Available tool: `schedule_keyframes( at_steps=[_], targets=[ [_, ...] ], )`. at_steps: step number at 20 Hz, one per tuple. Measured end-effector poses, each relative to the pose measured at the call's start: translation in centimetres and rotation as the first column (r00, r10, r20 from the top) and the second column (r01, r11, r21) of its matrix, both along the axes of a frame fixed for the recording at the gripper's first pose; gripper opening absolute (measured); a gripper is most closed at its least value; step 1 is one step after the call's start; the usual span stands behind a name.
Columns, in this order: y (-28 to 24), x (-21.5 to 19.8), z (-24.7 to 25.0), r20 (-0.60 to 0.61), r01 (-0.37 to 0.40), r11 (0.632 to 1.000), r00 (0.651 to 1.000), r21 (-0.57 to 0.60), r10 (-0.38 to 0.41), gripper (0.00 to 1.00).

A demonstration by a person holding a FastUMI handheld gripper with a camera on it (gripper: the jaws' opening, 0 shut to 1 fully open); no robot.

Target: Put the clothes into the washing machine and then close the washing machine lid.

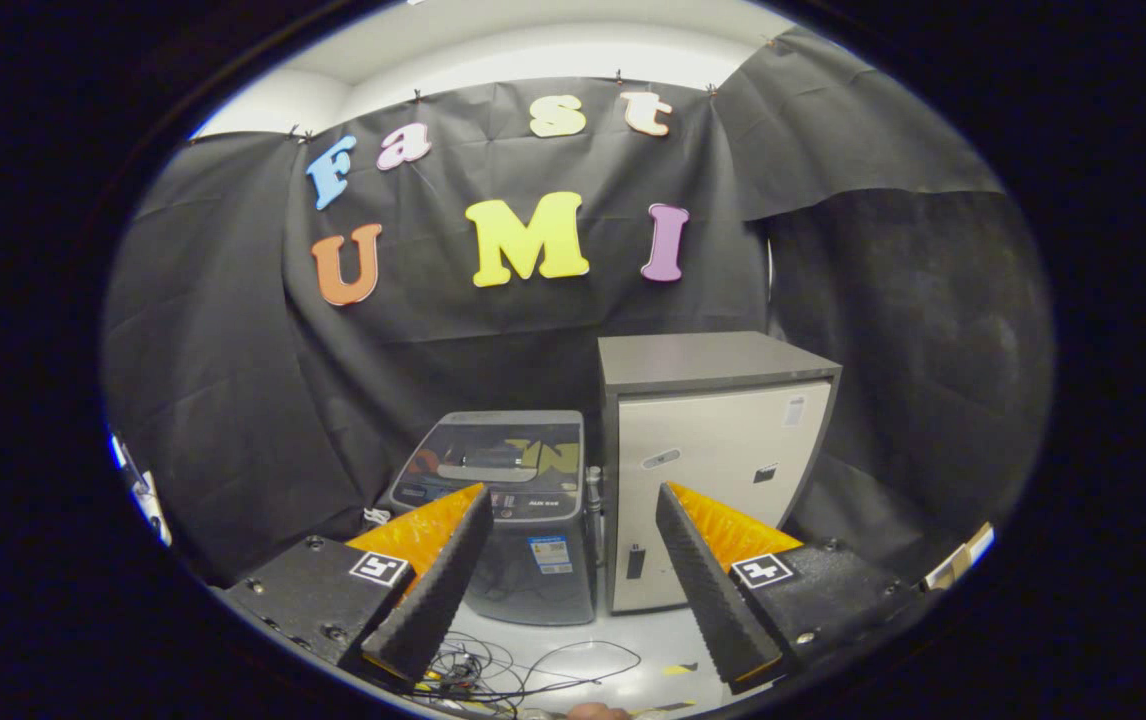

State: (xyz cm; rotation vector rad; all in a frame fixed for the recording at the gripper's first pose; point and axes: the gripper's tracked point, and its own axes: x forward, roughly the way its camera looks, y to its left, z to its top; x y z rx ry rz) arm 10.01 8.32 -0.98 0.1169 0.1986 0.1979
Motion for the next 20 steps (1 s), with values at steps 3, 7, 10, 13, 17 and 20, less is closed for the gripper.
schedule_keyframes(
  at_steps=[3, 7, 10, 13, 17, 20],
  targets=[
    [0.07, 0.1, -0.29, -0.011, -0.002, 1.0, 1.0, 0.0, 0.002, 1.0],
    [0.24, 0.2, -0.21, -0.008, -0.005, 1.0, 1.0, 0.003, 0.005, 1.0],
    [0.19, 0.2, -0.17, -0.006, -0.003, 1.0, 1.0, -0.002, 0.003, 1.0],
    [0.15, 0.18, -0.28, -0.01, 0.0, 1.0, 1.0, -0.002, 0.0, 1.0],
    [-0.05, 0.1, -0.24, -0.009, 0.004, 1.0, 1.0, -0.004, -0.004, 1.0],
    [-0.04, 0.15, -0.34, -0.011, 0.002, 1.0, 1.0, -0.006, -0.002, 1.0]
  ],
)
